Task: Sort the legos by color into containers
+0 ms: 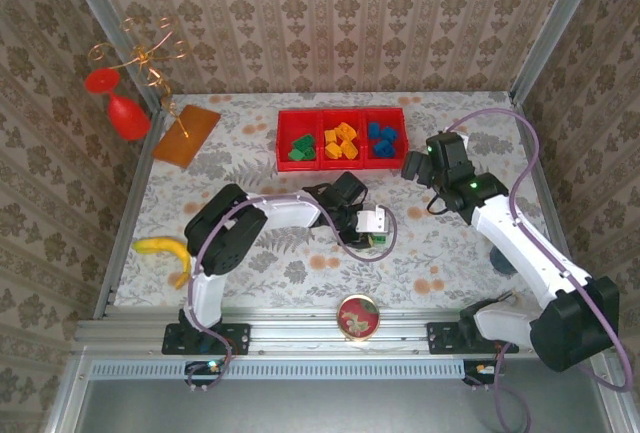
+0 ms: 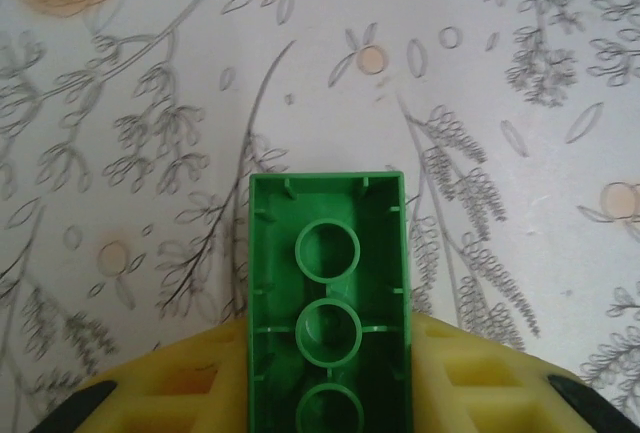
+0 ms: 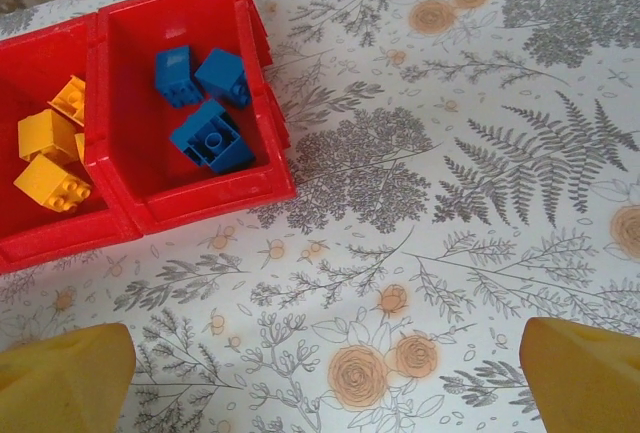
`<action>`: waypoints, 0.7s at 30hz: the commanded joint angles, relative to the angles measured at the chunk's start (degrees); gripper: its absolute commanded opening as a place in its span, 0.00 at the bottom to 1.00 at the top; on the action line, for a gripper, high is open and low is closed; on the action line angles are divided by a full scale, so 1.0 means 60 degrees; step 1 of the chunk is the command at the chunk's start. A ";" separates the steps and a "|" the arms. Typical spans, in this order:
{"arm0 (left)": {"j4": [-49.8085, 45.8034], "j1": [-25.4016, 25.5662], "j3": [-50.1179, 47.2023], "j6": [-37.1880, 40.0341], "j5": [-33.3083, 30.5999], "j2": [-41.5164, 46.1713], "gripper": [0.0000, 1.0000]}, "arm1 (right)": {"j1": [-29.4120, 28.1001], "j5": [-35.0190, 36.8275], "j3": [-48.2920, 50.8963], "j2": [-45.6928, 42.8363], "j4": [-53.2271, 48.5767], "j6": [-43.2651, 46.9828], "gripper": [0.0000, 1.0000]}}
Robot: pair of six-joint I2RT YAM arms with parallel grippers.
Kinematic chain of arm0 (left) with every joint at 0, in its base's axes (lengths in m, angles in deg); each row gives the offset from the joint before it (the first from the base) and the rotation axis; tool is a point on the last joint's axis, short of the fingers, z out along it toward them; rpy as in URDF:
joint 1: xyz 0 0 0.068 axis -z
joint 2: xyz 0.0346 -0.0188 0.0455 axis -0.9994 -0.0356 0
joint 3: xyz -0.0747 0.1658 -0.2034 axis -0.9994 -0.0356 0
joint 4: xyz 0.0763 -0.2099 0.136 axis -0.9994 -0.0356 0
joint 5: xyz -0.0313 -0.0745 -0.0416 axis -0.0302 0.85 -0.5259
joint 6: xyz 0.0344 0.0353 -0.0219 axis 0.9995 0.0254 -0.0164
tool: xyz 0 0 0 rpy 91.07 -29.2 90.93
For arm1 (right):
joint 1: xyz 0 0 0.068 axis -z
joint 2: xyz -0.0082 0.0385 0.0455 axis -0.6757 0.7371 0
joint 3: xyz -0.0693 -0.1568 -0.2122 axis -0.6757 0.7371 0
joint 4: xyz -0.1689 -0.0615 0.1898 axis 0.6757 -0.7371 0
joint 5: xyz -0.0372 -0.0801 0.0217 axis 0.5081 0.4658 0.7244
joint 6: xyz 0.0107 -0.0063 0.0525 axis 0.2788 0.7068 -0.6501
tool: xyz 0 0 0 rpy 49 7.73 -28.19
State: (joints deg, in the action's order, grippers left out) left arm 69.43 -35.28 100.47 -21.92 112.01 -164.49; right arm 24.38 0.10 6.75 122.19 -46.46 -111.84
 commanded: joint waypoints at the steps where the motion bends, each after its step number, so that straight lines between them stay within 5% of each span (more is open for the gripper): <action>1: 0.1053 -0.0049 -0.0561 -0.0943 -0.1076 0.0721 0.32 | 0.0053 0.0524 0.0189 -0.0423 -0.0242 -0.0222 1.00; 12: 0.1577 -0.0899 -0.1527 -0.3568 -0.3806 0.3063 0.29 | 0.0063 0.0896 0.0577 -0.1203 -0.0083 -0.0187 1.00; 21: 0.0573 -0.2677 -0.0563 -0.5689 -0.5405 0.3746 0.29 | 0.0070 0.0924 0.0768 -0.1399 0.0095 -0.0229 1.00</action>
State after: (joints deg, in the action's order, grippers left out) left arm 75.81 -49.68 94.24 -49.63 85.35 -142.50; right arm 24.53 3.36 10.60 114.84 -46.22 -111.88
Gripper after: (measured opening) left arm 0.334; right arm 0.999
